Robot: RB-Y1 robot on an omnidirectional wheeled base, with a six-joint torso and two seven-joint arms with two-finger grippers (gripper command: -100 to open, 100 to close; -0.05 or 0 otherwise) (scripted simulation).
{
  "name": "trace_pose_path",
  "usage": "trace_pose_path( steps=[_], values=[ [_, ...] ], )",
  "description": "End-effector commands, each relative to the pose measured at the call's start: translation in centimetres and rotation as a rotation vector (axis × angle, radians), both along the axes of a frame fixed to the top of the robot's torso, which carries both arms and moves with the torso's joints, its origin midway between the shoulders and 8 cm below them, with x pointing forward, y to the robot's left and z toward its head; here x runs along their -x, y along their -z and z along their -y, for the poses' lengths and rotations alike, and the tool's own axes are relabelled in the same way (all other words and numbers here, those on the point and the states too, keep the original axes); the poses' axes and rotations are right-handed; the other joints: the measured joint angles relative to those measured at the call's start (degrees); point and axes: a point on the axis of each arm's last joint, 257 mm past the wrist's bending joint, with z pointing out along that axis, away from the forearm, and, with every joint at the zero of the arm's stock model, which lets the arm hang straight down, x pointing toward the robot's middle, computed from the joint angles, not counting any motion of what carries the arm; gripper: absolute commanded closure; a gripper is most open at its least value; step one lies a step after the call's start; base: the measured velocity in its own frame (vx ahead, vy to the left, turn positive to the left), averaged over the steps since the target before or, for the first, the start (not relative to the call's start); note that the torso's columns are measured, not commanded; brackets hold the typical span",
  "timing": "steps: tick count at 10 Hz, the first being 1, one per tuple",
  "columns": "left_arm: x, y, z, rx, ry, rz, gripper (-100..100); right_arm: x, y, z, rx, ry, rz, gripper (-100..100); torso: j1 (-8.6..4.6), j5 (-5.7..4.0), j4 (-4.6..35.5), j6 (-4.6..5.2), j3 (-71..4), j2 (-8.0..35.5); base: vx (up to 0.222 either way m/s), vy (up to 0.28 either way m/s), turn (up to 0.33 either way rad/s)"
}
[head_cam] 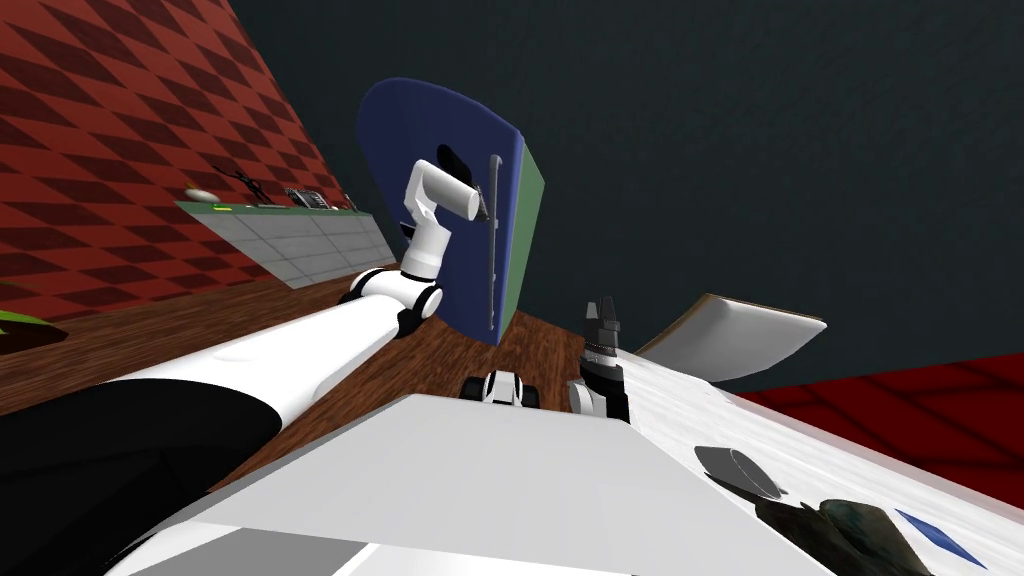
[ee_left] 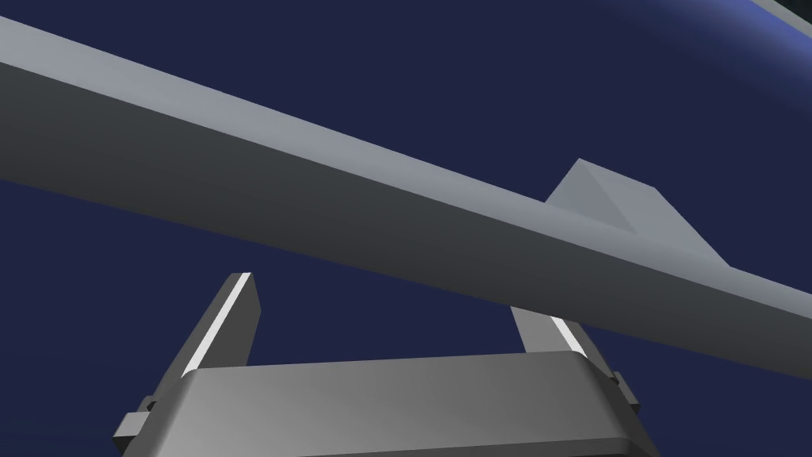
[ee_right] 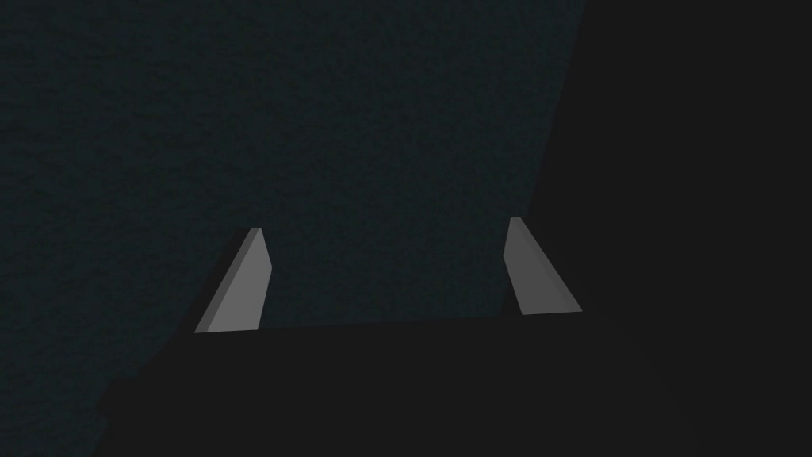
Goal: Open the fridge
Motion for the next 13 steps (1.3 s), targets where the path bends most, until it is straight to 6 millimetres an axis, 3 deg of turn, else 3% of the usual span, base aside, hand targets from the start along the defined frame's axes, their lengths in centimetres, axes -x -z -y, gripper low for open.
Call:
trace_pose_path(
  steps=[1, 4, 10, 13],
  values=[
    [0.8, -2.6, 1.4, 0.005, 0.022, 0.052, -100, 0.0, 0.0, 0.0, 0.0, 0.0, 0.0, 0, -0.03, -0.03, 0.0, 0.08, 0.0, 0.0, 0.004, 0.01, -0.001],
    [0.9, -2.8, 0.7, 0.016, 0.001, 0.021, -100, 0.0, 0.0, 0.0, 0.0, 0.0, 0.0, 0, -0.06, 0.02, -0.1, 0.01, 0.1, 0.1, 0.006, -0.012, -0.006],
    [2.0, -5.5, -0.6, 0.05, -0.044, -0.026, -100, 0.0, 0.0, 0.0, 0.0, 0.0, 0.0, 0, -0.2, -0.07, -0.1, 0.06, 0.3, 0.4, -0.005, -0.039, 0.009],
    [2.0, -5.5, -0.6, 0.05, -0.044, -0.025, -100, 0.0, 0.0, 0.0, 0.0, 0.0, 0.0, 0, -0.28, -0.13, 0.1, 0.07, 0.5, 0.6, -0.001, -0.012, 0.003]
  ],
)
